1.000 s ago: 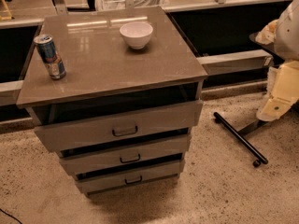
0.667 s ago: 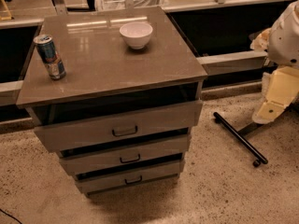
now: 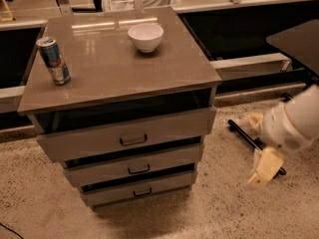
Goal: Open bottom drawer
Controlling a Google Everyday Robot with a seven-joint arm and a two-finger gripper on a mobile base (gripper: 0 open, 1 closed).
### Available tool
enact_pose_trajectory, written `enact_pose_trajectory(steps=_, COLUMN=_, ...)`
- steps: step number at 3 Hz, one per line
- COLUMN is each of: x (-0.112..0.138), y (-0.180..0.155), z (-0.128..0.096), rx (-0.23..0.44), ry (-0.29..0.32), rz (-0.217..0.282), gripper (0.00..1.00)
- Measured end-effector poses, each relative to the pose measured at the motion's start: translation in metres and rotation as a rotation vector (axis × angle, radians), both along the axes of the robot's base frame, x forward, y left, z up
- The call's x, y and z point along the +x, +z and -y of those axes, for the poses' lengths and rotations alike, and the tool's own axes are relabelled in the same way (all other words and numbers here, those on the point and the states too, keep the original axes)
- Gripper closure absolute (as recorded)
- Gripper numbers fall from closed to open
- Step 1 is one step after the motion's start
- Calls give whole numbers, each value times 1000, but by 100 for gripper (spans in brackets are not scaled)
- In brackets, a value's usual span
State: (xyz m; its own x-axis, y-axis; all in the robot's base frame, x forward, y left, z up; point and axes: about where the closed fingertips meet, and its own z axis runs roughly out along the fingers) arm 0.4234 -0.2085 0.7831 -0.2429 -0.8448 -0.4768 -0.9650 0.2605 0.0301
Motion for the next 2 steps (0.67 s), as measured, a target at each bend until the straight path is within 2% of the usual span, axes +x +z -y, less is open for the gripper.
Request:
enact_pose_trajectory(steps=1, x=-11, y=-85, z=9, rx=180, ry=-53, rz=-6, gripper=0)
enact_pose_trajectory(steps=2, x=-11, y=-82, z=7, rx=171, ry=-44, rz=-10, gripper=0)
